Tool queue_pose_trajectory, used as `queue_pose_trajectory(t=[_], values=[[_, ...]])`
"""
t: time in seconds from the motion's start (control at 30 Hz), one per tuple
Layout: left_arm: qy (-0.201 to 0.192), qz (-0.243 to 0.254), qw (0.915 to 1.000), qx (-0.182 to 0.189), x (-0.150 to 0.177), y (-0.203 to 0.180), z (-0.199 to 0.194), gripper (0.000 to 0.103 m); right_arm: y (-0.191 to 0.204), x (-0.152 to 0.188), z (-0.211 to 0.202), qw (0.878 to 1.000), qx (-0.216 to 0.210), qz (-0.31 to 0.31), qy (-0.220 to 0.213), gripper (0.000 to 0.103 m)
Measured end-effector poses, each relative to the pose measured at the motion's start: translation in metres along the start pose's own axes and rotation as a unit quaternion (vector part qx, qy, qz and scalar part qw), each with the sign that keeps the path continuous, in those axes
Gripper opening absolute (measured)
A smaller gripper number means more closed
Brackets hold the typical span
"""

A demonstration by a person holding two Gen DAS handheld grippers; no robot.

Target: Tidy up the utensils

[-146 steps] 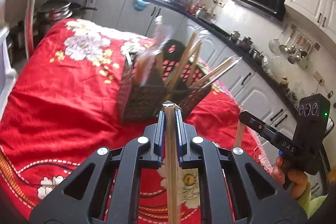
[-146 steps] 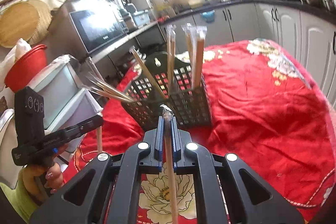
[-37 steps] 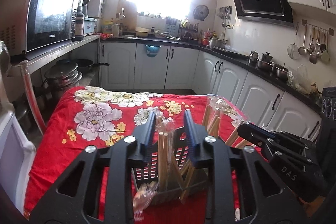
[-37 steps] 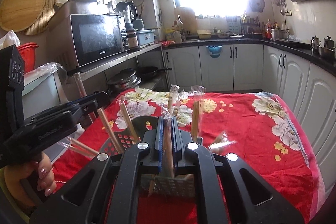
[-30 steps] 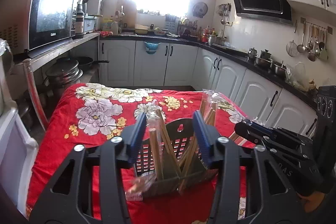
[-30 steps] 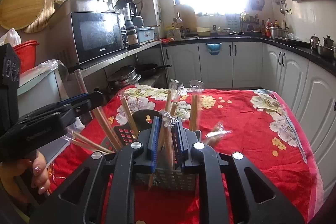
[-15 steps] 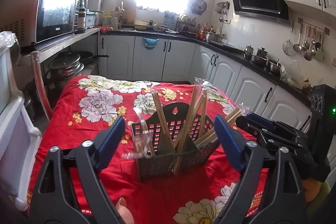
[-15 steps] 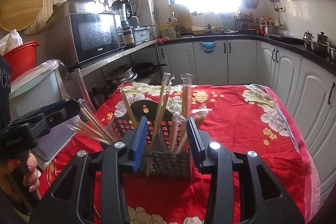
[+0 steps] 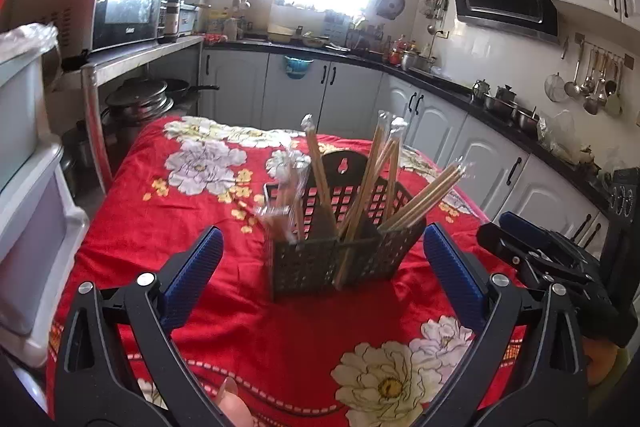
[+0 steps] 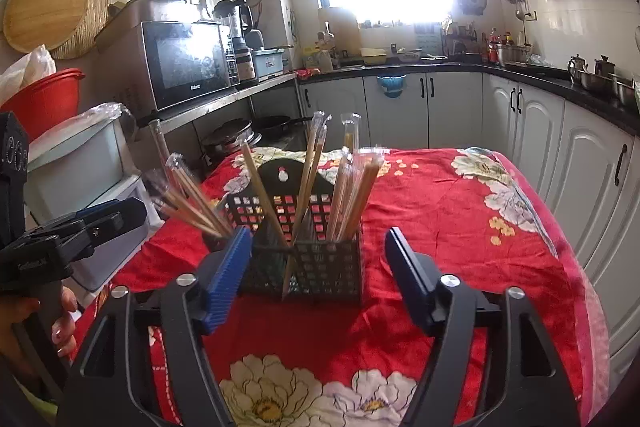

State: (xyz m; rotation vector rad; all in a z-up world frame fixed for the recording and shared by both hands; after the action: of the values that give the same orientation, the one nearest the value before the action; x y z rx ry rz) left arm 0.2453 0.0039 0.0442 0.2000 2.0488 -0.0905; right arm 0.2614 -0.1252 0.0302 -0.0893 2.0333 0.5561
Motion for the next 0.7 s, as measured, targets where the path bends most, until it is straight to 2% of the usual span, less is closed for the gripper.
queue_pose_trajectory(t=[0.3, 0.7], values=[[0.012, -0.01, 0.9999, -0.002, 0.037, 0.0, -0.004, 0.092, -0.002, 0.035, -0.009, 1.0, 0.015, -0.011, 0.002, 0.081], [-0.012, 0.005, 0.9997, -0.019, 0.07, -0.009, -0.003, 0.092, -0.015, 0.066, -0.013, 0.999, 0.027, -0.009, -0.022, 0.092]])
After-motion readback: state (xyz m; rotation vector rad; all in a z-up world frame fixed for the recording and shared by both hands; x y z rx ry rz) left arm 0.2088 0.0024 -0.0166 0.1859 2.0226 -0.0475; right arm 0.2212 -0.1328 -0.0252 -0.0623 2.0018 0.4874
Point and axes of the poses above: each gripper's, at about its wrist camera, not at the fingertips, and z roughly the way its jaws point, y to its left, x to its underside, the point moved 9 cm from there along z, roughly the way its jaws point, and after that the axes turned 13 degrees about z, right-handed, at the moved point
